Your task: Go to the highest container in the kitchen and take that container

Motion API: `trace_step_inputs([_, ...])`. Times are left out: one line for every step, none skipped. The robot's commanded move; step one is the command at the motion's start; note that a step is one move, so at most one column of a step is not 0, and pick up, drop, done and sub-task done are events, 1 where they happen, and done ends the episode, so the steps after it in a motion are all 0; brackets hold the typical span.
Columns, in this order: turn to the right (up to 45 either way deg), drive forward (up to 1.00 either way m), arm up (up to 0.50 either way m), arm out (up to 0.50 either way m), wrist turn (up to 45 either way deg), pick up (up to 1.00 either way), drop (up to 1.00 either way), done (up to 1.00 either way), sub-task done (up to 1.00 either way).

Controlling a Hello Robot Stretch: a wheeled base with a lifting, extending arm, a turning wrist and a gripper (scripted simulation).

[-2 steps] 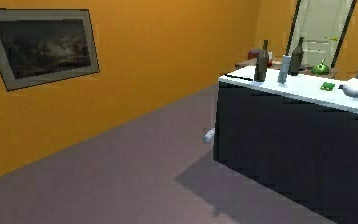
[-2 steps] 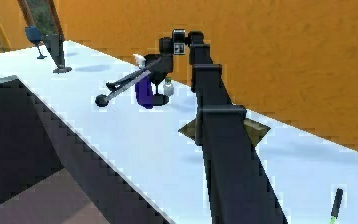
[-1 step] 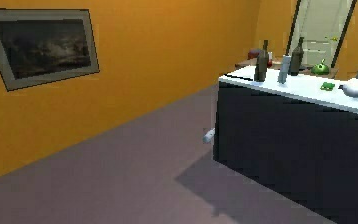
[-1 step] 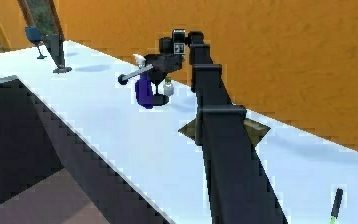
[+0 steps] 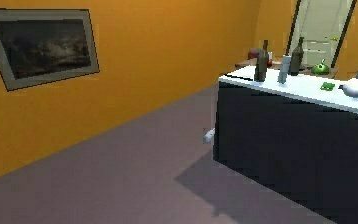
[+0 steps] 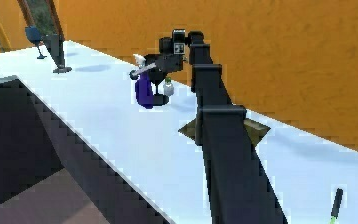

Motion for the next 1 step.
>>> trace_step_inputs([0.0,0.00,0.00,0.00,0.0,1.00,0.00,0.00,0.00])
